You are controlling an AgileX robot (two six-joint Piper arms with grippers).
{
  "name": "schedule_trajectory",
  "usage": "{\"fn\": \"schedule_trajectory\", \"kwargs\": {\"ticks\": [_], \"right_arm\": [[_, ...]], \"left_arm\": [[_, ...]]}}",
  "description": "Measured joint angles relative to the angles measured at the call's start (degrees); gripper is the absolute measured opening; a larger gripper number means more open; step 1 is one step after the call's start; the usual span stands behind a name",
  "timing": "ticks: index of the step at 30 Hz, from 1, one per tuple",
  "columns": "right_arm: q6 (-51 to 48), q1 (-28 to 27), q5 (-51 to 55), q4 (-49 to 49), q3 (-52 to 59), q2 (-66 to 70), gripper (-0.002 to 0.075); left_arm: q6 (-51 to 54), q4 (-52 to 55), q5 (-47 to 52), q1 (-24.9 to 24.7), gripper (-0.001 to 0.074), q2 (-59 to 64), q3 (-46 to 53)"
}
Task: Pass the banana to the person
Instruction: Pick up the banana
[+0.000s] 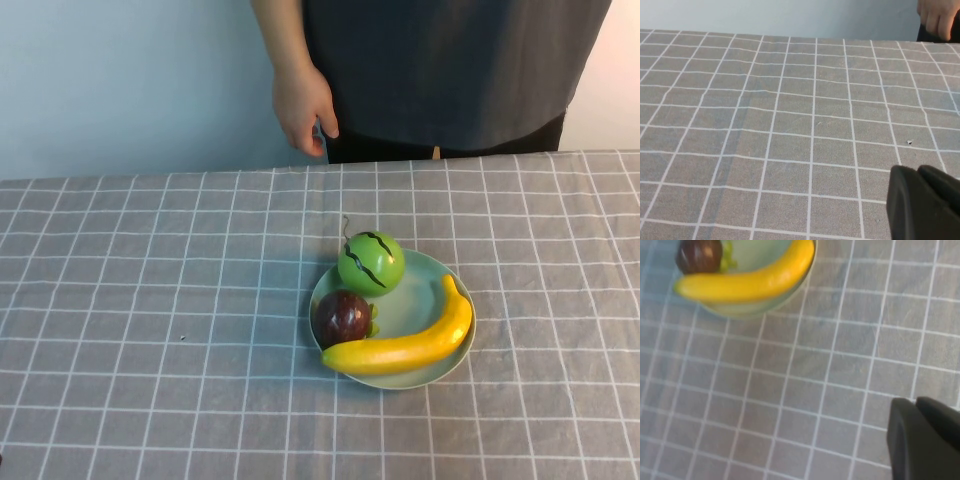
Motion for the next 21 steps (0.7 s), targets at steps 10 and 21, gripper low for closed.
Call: {"fn": "schedule_trajectory", "kwargs": {"ticks": [10,21], "right_arm": [[-3.82,13.67,1.30,-4.82,-12.46,20.96,-0.0006],[-21.68,33.64,-1.58,-10.14,-24.34,41.69,0.0193]], "left_arm": [[0.00,0.00,0.00,0.00,-0.0004,0.00,0.00],[0.00,0.00,0.00,0.00,-0.0004,0.00,0.00]]}}
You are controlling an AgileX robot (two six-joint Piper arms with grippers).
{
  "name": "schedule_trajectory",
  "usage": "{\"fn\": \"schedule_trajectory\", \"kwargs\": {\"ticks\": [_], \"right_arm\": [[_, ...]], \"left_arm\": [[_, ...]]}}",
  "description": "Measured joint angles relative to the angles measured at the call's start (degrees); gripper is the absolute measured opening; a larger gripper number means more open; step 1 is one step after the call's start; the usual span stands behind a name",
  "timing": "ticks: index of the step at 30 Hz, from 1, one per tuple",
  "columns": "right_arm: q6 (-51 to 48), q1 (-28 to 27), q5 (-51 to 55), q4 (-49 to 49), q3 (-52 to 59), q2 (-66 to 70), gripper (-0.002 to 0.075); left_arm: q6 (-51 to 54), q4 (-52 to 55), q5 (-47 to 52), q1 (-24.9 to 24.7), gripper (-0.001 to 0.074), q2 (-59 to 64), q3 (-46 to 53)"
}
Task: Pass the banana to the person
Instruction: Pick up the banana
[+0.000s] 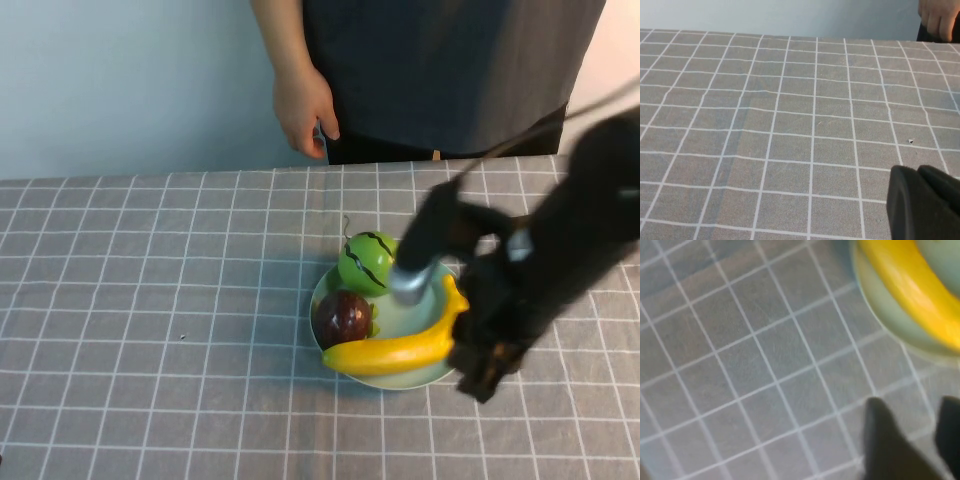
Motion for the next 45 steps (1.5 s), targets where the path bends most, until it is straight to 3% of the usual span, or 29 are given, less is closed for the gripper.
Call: {"fn": "schedule_trajectory", "kwargs": {"ticks": [5,9,17,27,45], "right_arm": [[-11.54,1.25,-2.48,-0.41,-2.92,7.27,0.0424],[-20.31,1.26,-6.75,-1.95,-3.30,12.18,0.0499],[-27.75,1.26,-13.29,-2.36,-4.11,18.20,0.0515],[-28.32,0.02,-13.49,-2.36,-11.47,26.39,0.0516],[-28.32,-0.64,-13.21,-2.80,-11.96,29.71,0.0515]], "left_arm": [[0.00,0.00,0.00,0.00,-0.0004,0.00,0.00],[0.00,0.00,0.00,0.00,-0.0004,0.00,0.00],[0.00,0.00,0.00,0.00,-0.0004,0.00,0.00],[0.00,0.02,0.00,0.00,-0.0004,0.00,0.00],[0.00,0.02,0.00,0.00,-0.0004,0.00,0.00]]}}
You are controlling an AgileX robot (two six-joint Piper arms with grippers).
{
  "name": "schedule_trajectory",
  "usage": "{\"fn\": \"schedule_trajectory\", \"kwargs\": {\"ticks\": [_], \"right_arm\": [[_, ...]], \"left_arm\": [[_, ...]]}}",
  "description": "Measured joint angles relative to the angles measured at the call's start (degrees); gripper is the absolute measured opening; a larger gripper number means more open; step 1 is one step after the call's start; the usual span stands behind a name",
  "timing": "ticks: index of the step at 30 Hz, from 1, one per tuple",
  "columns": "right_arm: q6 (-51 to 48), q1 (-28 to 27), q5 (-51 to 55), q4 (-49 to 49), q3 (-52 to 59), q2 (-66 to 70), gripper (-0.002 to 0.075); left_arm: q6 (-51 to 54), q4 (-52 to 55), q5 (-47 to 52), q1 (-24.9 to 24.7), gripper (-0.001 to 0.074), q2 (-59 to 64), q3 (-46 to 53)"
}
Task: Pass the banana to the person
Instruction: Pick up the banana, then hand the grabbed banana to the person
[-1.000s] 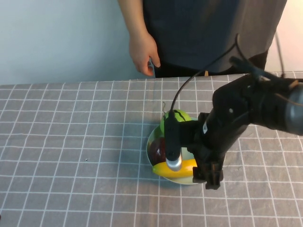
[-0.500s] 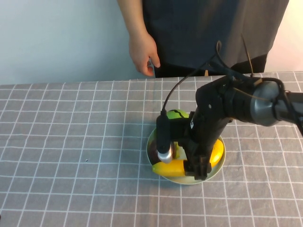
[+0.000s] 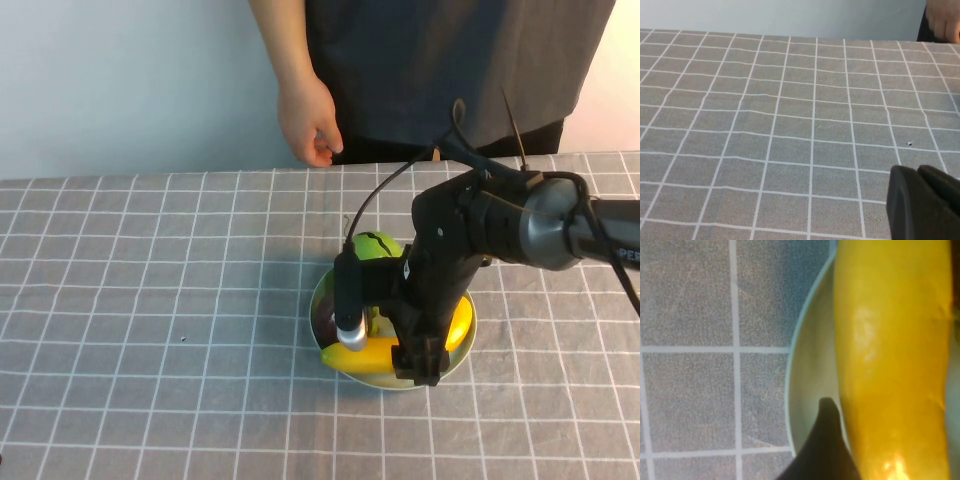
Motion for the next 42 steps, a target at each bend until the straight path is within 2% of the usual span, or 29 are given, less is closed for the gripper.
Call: {"fn": "schedule_trajectory", "kwargs": {"ticks": [11,13,17,22,34,42], "right_arm": [[0.00,-0.05,-0.83,0.00,-0.45,2.45,0.0497],[0.00,-0.05,-0.69,0.00,-0.45,2.45,0.0437],[-0.23,-0.05,0.53,0.00,-0.45,2.21,0.0258],[2.96,-0.05,6.21,-1.68,-0.34,-2.55,0.0260],[27.16,0.05,21.79,-6.93,-0.26,-27.38,0.0260],[34.68,0.05,24.61,-14.07,-0.36,-39.79,0.0260]], "left_arm": [[0.00,0.00,0.00,0.00,-0.0004,0.00,0.00],[0.00,0.00,0.00,0.00,-0.0005,0.00,0.00],[0.00,0.00,0.00,0.00,-0.0004,0.00,0.00],[0.00,0.00,0.00,0.00,-0.0004,0.00,0.00],[0.00,0.10,0.00,0.00,-0.0004,0.00,0.00],[0.00,0.10,0.00,0.00,-0.0004,0.00,0.00]]}}
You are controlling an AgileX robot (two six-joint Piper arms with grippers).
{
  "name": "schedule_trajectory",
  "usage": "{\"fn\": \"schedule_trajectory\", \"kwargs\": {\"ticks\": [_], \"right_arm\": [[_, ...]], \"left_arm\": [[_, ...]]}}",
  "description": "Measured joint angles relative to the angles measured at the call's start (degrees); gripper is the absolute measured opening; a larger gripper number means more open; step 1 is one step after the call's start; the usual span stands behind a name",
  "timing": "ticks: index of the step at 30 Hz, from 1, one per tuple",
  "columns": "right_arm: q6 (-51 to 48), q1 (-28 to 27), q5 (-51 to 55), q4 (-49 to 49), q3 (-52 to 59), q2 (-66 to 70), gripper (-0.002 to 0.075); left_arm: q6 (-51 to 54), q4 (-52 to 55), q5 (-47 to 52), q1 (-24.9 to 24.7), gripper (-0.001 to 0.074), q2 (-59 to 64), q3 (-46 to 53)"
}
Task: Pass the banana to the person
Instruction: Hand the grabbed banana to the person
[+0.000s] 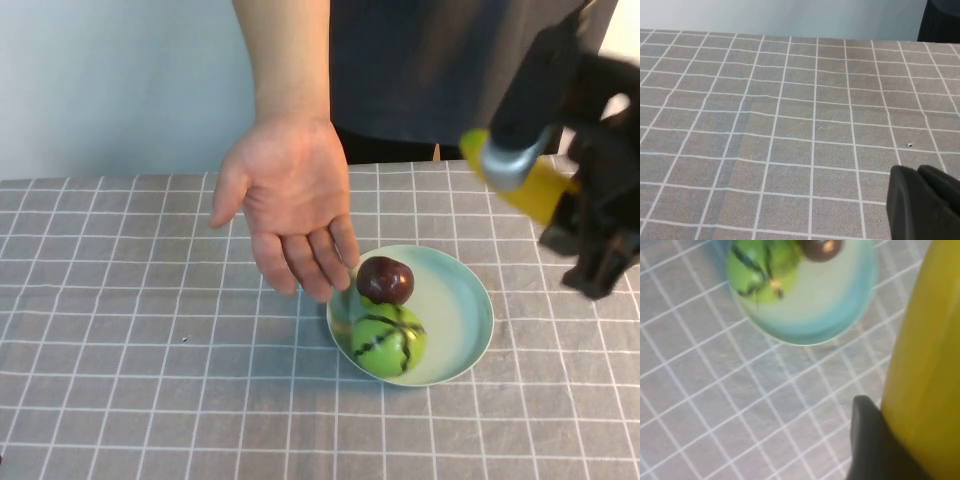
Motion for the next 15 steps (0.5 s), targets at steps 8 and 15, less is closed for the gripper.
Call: {"fn": "schedule_trajectory", "kwargs": {"ticks": [8,15], "right_arm": [[1.28,1.05,1.11,-3.06,-10.35,-0.85,0.0260],[-2.55,8.40,1.20,-4.62,-22.37,8.80,0.0260]], "left_arm": [[0.00,0.02,0.00,0.00,-0.0004,0.00,0.00],[0.00,0.12,0.00,0.00,-0.0004,0.00,0.00]]}}
